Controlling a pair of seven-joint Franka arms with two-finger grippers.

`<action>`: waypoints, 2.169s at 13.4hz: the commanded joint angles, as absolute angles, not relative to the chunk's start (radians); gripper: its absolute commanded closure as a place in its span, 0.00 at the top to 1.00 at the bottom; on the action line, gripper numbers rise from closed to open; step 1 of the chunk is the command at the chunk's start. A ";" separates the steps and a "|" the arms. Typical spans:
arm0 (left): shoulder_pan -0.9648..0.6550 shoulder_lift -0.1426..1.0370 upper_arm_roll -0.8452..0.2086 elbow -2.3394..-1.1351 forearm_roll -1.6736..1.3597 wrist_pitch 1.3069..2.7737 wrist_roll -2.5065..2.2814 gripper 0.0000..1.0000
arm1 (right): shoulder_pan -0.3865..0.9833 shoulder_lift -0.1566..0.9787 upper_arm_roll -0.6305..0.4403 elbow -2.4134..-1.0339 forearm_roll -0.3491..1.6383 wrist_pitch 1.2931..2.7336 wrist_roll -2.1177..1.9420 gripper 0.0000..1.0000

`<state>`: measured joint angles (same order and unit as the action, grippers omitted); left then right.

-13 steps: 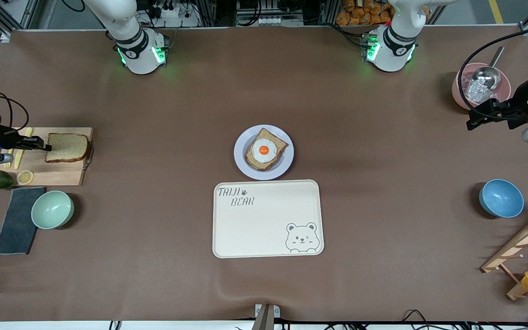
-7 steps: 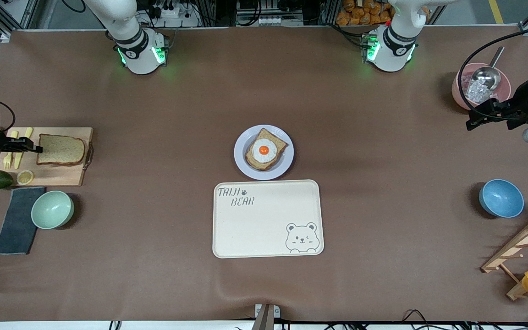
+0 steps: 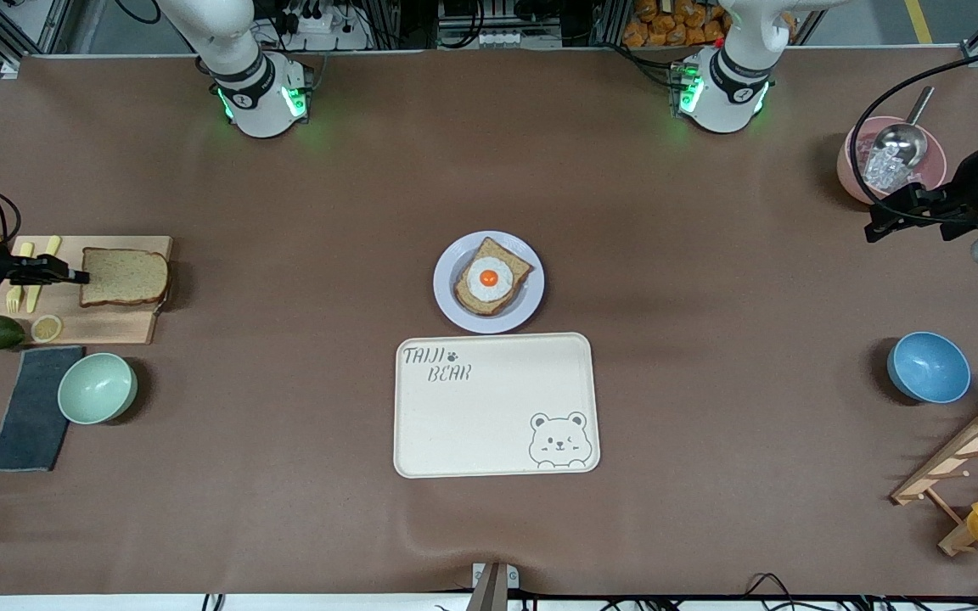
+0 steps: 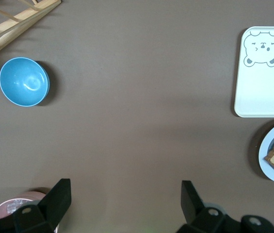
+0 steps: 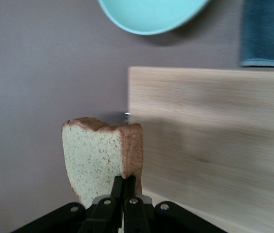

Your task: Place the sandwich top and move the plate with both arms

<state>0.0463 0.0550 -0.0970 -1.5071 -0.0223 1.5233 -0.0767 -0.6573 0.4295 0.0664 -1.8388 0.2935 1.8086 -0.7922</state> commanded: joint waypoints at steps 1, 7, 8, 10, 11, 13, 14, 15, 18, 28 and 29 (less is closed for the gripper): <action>0.052 0.054 -0.100 -1.502 -0.034 1.528 -0.092 1.00 | -0.595 0.405 0.066 -1.832 0.339 1.779 -0.733 0.00; 0.052 0.060 -0.100 -1.503 -0.040 1.534 -0.092 1.00 | -0.447 0.388 0.066 -1.833 0.451 1.717 -0.579 0.00; 0.052 0.060 -0.100 -1.503 -0.040 1.535 -0.094 1.00 | -0.415 0.381 0.066 -1.839 0.478 1.715 -0.543 0.00; 0.052 0.067 -0.100 -1.508 -0.066 1.549 -0.092 1.00 | -0.370 0.379 0.066 -1.839 0.499 1.715 -0.500 0.00; 0.054 0.072 -0.100 -1.508 -0.080 1.549 -0.092 1.00 | -0.345 0.377 0.066 -1.841 0.515 1.715 -0.485 0.00; 0.054 0.083 -0.100 -1.508 -0.107 1.551 -0.092 1.00 | -0.289 0.374 0.066 -1.839 0.532 1.717 -0.430 0.00; 0.054 0.089 -0.100 -1.509 -0.121 1.555 -0.092 1.00 | -0.267 0.374 0.066 -1.839 0.537 1.721 -0.414 0.00; 0.055 0.094 -0.100 -1.509 -0.141 1.555 -0.091 1.00 | -0.247 0.374 0.066 -1.839 0.566 1.723 -0.410 0.00; 0.067 0.126 -0.097 -1.511 -0.233 1.557 -0.077 1.00 | -0.180 0.374 0.064 -1.841 0.626 1.733 -0.391 0.00; 0.107 0.250 -0.100 -1.583 -0.564 1.617 0.102 1.00 | 0.040 0.377 0.066 -1.942 0.856 1.928 -0.370 0.00; 0.110 0.262 -0.097 -1.598 -0.613 1.617 0.150 1.00 | 0.082 0.377 0.066 -1.947 0.889 1.953 -0.367 0.00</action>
<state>0.0907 0.2523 -0.0940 -1.5658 -0.5377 1.6055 0.0767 0.0171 0.3995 0.0758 -1.9115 0.8297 1.9064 -0.3827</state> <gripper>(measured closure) 0.000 0.965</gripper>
